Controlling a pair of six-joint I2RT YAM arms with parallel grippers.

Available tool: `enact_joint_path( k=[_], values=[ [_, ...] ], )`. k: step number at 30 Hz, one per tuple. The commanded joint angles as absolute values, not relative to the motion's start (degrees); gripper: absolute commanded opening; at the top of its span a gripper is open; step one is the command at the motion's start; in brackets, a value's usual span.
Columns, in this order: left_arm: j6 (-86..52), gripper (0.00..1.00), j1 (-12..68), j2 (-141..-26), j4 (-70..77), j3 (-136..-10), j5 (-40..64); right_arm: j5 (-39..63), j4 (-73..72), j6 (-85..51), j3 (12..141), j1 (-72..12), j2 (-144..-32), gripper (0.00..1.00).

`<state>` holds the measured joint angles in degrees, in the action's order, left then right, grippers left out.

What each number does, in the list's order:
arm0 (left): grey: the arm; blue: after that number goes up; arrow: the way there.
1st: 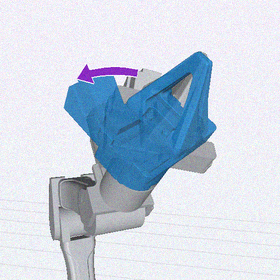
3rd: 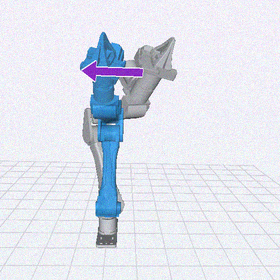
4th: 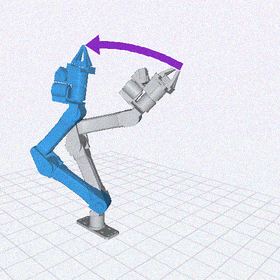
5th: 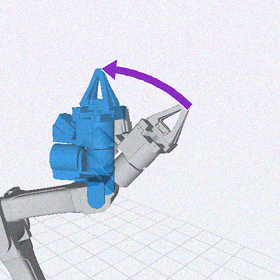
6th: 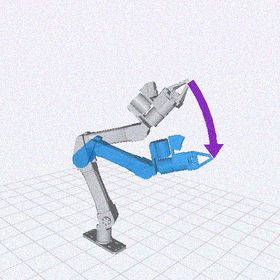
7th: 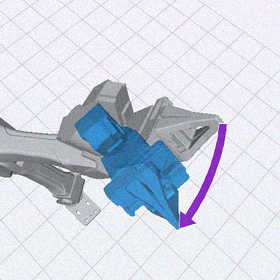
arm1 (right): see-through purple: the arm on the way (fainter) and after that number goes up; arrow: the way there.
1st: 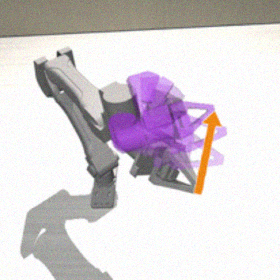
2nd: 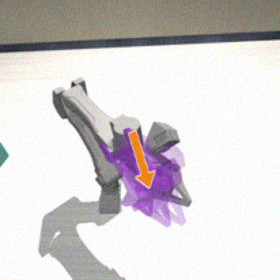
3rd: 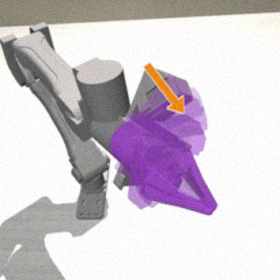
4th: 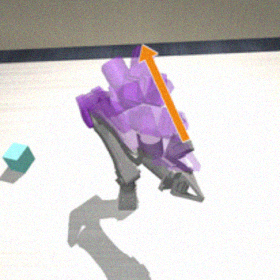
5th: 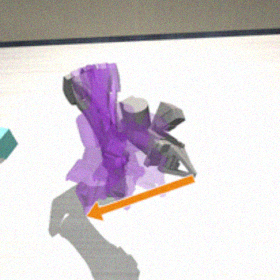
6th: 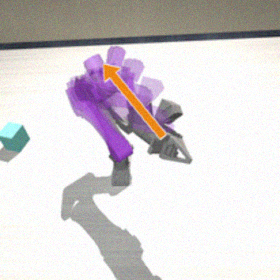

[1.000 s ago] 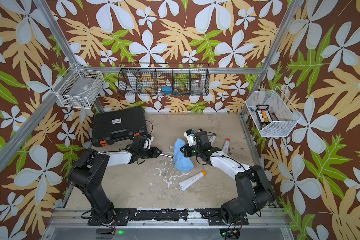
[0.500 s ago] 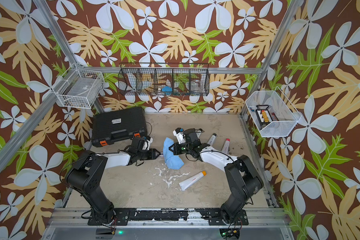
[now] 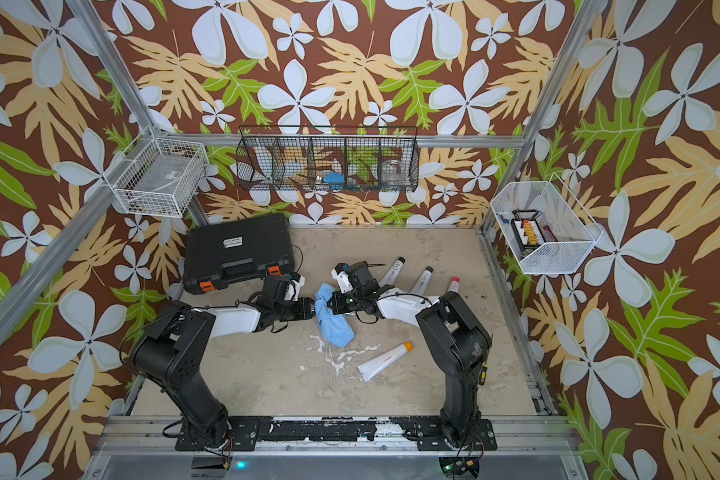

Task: Wipe the surface of the toothpaste tube
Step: Wipe the dirt from the toothpaste tube.

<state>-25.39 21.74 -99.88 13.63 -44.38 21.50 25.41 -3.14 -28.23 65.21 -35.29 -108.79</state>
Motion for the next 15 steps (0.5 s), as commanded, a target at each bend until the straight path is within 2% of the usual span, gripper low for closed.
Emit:
enact_joint_path(
  k=[1, 15],
  values=[
    [-25.05, 0.52, 21.49, -99.67, 13.92, -44.1, 22.1, 23.32, -2.54, -27.21, 64.83, -35.33, -109.37, 0.0],
    [-24.32, 0.52, 21.27, -99.94, 13.79, -44.03, 21.74, 19.19, -1.79, -24.77, 63.02, -35.32, -114.01, 0.0]
  ],
)
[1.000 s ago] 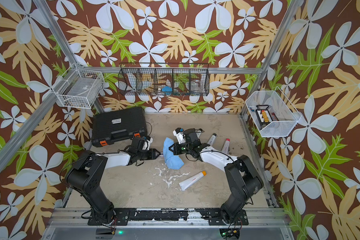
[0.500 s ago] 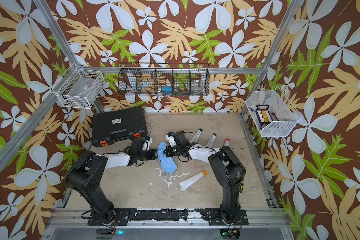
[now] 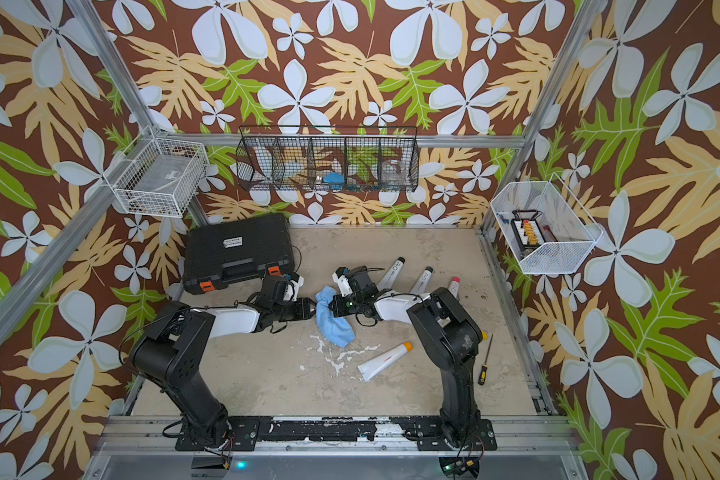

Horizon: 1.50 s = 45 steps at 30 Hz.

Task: Wipe the surface of the toothpaste tube
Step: Wipe the dirt from the toothpaste tube.

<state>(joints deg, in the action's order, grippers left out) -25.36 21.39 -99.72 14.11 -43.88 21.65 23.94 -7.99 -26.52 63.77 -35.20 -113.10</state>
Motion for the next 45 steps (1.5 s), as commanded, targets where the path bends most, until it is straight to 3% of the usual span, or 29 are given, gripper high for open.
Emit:
enact_joint_path(
  k=[1, 8, 15, 22, 34, 45],
  values=[
    [-24.05, 0.52, 21.23, -99.78, 13.45, -44.11, 21.36, 18.34, -1.31, -24.35, 62.9, -35.29, -113.83, 0.0],
    [-21.68, 0.51, 21.01, -98.82, 15.38, -43.18, 23.11, 15.97, -0.18, -21.89, 60.58, -33.45, -110.97, 0.0],
    [-15.27, 0.7, 21.02, -93.54, 20.79, -38.58, 22.83, 18.08, 0.99, -14.66, 61.4, -31.86, -111.08, 0.0],
    [-6.92, 0.73, 21.01, -93.37, 22.3, -38.41, 22.3, 20.47, 1.05, -12.83, 62.07, -30.94, -111.54, 0.0],
    [-2.11, 0.67, 21.26, -98.66, 19.25, -42.85, 28.11, 19.26, 1.44, -12.3, 61.47, -29.19, -111.44, 0.0],
    [-2.79, 0.67, 23.65, -99.93, 17.23, -42.64, 29.19, 19.78, 2.02, -11.82, 62.84, -28.32, -112.13, 0.0]
  ],
)
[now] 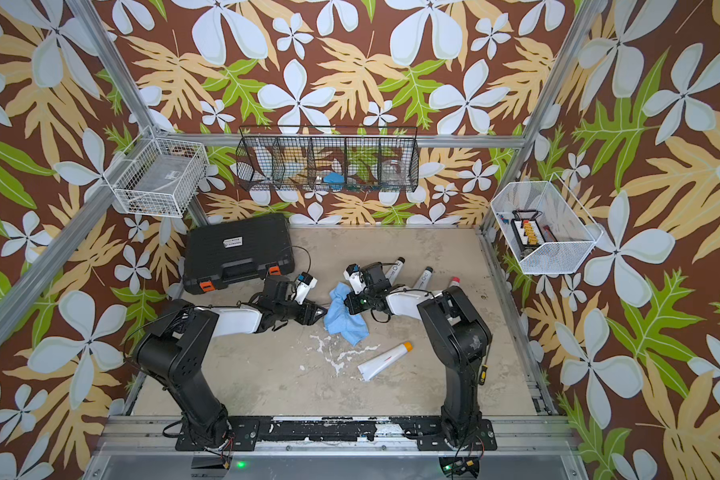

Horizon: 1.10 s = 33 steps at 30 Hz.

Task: Wipe the surface of the toothpaste tube
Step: Wipe the dirt from the toothpaste tube.

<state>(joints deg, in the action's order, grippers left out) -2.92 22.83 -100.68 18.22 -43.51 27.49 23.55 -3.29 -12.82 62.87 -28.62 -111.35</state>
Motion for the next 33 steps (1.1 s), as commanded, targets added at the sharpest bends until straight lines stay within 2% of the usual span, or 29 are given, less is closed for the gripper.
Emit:
enact_joint_path(
  k=[1, 8, 12, 24, 33],
  values=[
    [-3.17, 0.67, 24.1, -99.53, 17.36, -41.7, 28.7, 19.86, 2.11, -11.78, 62.89, -28.22, -112.15, 0.0],
    [-6.67, 0.64, 27.87, -94.07, 17.15, -37.56, 21.52, 20.76, 3.48, -9.15, 63.28, -27.46, -111.39, 0.0],
    [-6.84, 0.6, 28.45, -93.36, 16.53, -37.36, 17.66, 23.19, 3.24, -8.91, 61.66, -25.14, -108.52, 0.0],
    [-3.08, 0.58, 31.55, -94.65, 12.28, -38.92, 10.47, 25.04, 5.0, -9.31, 61.79, -23.86, -105.31, 0.0],
    [-1.96, 0.43, 32.17, -96.69, 11.38, -40.75, 10.31, 32.42, 3.87, -10.98, 62.57, -23.98, -106.58, 0.0]
  ],
)
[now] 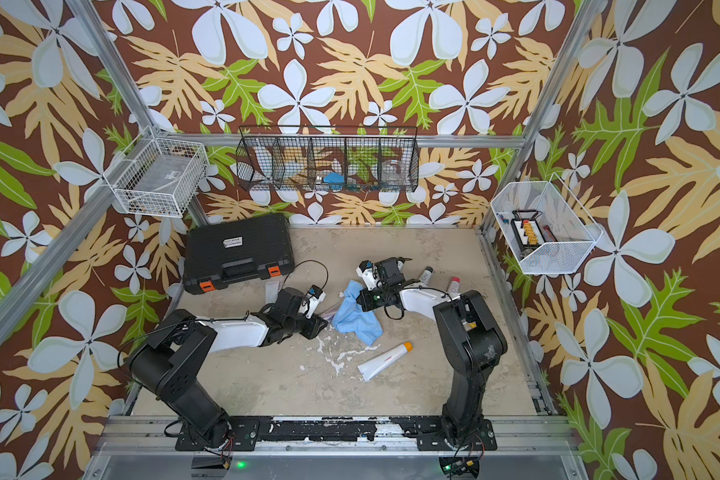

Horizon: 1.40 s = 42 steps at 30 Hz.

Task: Wipe the surface of the toothpaste tube
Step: Wipe the dirt from the toothpaste tube.

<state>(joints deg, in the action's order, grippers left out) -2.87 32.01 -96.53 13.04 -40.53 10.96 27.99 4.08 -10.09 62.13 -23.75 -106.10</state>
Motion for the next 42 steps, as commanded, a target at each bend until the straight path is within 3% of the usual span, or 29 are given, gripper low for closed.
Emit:
enact_joint_path(
  k=[1, 7, 15, 20, 30, 42],
  values=[
    [-1.99, 0.4, 32.25, -96.6, 11.37, -40.63, 10.28, 33.35, 3.57, -11.45, 62.67, -24.29, -106.86, 0.0],
    [-1.5, 0.32, 32.78, -96.85, 11.39, -40.87, 10.02, 39.22, 0.23, -14.72, 62.99, -27.66, -107.57, 0.0],
    [-1.43, 0.31, 32.87, -97.03, 11.19, -41.06, 10.16, 39.16, -0.95, -14.82, 63.83, -34.1, -109.53, 0.0],
    [-1.32, 0.3, 32.87, -96.77, 11.26, -40.93, 10.17, 34.07, 1.92, -11.68, 64.11, -35.11, -112.45, 0.0],
    [-0.9, 0.28, 32.87, -96.64, 11.27, -40.76, 11.49, 14.34, 4.56, -9.67, 65.03, -33.68, -113.74, 0.0],
    [-0.12, 0.28, 32.96, -96.42, 11.27, -40.61, 13.42, 11.87, 6.11, -7.78, 69.03, -28.65, -114.02, 0.0]
  ],
)
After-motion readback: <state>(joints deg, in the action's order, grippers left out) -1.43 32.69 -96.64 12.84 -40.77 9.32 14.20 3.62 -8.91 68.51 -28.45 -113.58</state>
